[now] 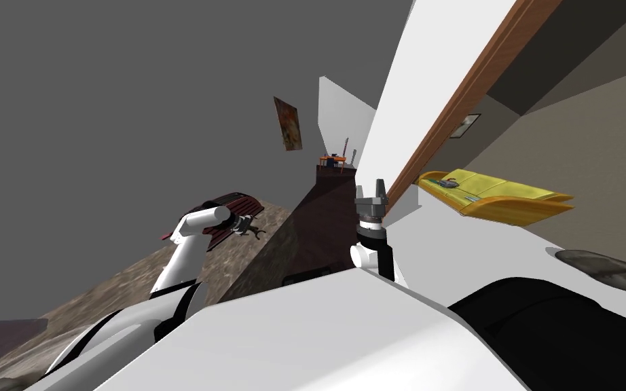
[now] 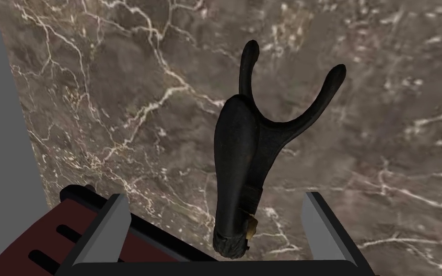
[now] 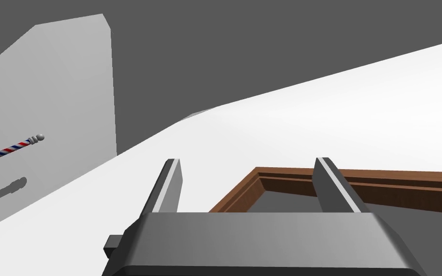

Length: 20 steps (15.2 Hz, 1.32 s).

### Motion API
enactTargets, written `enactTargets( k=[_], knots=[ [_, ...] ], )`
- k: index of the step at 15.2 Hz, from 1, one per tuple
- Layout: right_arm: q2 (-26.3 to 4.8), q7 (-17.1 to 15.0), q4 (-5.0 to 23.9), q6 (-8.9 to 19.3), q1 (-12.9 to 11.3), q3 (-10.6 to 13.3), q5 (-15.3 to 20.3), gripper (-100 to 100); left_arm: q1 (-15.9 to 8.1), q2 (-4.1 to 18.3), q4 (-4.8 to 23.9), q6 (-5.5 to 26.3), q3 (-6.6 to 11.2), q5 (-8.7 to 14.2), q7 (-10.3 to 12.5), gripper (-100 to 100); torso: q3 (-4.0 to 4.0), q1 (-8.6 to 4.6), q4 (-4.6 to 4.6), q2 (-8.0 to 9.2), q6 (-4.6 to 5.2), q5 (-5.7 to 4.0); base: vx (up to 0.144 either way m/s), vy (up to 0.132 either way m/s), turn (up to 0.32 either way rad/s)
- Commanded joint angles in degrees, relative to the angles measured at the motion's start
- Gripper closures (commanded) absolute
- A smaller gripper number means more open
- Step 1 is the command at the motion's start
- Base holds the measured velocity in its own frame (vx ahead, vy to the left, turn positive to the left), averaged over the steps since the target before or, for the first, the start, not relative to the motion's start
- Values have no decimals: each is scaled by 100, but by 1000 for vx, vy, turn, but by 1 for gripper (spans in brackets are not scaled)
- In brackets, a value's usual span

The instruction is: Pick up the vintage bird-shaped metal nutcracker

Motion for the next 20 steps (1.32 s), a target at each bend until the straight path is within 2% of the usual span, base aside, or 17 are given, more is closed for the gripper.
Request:
enactTargets(
  k=[1,5,6,7,11,12,19,20],
  knots=[
    [0,0,0,0,0,0,0,0,-12,48,177,-136,36,5,-37,-100,0,0,0,0,0,0,-33,-19,-106],
    [0,0,0,0,0,0,0,0,-21,140,515,-380,108,21,-119,-100,0,-1,0,0,0,-1,-28,-18,-105],
    [0,0,0,0,0,0,0,0,-23,113,418,-294,85,16,-89,-100,0,-1,0,0,0,0,-18,-9,-40],
    [0,0,0,0,0,0,0,0,-25,117,445,-323,89,16,-99,100,0,1,0,-2,-1,0,-6,-3,0],
    [0,0,0,0,1,0,0,0,-26,105,446,-316,89,30,-101,100,-6,-2,-2,-11,-7,-9,-1,-1,-4],
    [0,0,0,0,1,0,0,0,-14,71,262,-197,54,9,-58,100,-5,-3,-1,-11,-8,-9,15,10,152],
    [-1,0,0,0,2,-1,0,0,2,-89,-331,231,-71,-19,86,100,-7,5,2,-18,-10,-9,32,20,125],
    [-1,0,0,0,2,-1,0,0,-5,-68,-218,140,-56,-20,58,100,-7,4,2,-17,-10,-9,19,10,36]
  ],
)
